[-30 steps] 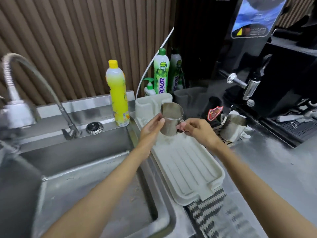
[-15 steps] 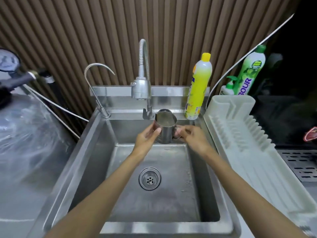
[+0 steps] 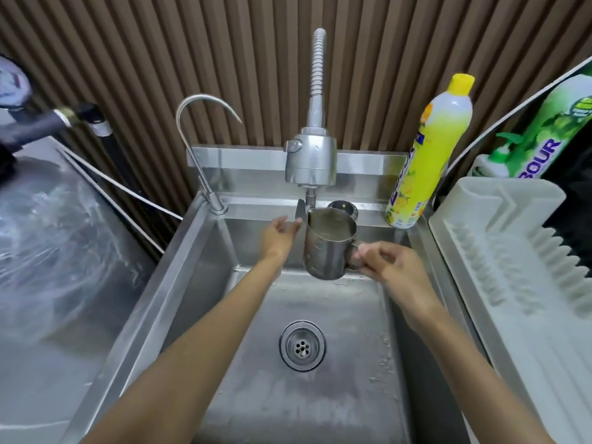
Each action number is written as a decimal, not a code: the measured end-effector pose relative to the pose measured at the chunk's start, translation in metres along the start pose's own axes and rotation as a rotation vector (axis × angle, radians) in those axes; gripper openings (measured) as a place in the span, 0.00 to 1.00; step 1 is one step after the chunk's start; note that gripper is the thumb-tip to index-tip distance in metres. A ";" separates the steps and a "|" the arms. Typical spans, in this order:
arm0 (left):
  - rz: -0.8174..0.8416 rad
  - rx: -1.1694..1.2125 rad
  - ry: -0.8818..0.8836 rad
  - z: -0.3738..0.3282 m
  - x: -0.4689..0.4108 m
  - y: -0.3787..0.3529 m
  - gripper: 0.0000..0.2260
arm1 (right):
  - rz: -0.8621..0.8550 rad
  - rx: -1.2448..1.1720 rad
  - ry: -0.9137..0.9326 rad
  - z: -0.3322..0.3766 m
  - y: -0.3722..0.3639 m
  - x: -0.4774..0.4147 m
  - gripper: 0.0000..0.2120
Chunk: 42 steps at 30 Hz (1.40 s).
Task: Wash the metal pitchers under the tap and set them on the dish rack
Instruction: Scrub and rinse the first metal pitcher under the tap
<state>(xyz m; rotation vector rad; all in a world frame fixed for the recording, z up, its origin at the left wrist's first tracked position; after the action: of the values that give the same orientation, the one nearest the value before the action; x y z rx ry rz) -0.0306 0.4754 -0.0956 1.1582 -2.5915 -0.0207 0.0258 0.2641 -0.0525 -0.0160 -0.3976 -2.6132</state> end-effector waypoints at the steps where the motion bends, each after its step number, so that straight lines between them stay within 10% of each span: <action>1: -0.015 -0.051 -0.009 -0.001 -0.010 -0.001 0.24 | 0.000 -0.028 0.004 0.002 0.000 -0.001 0.11; 6: 0.028 -0.229 -0.072 -0.009 -0.054 -0.021 0.26 | -0.009 -0.102 0.037 0.008 0.003 -0.005 0.09; 9: 0.048 -0.242 -0.136 -0.012 -0.068 -0.034 0.07 | -0.022 -0.089 0.055 0.009 0.006 -0.009 0.10; 36: 0.202 0.094 0.166 0.034 -0.083 -0.026 0.31 | 0.043 -0.073 0.004 0.000 -0.013 -0.010 0.09; 42: 0.243 0.037 0.106 0.024 0.003 -0.004 0.19 | 0.033 -0.009 0.017 0.007 -0.010 -0.001 0.10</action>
<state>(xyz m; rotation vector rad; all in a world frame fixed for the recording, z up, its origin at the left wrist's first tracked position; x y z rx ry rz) -0.0362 0.4674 -0.1186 0.8247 -2.6281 0.1377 0.0211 0.2747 -0.0489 -0.0040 -0.3766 -2.5809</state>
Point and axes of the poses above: each hand's wrist, its own x-axis away from the middle knuckle, its own y-axis out of the back of the hand, z = x × y, the point moved 10 cm from there along -x, towards the middle knuckle, and after that the axes turned 6 degrees about x, right-handed, at the moved point
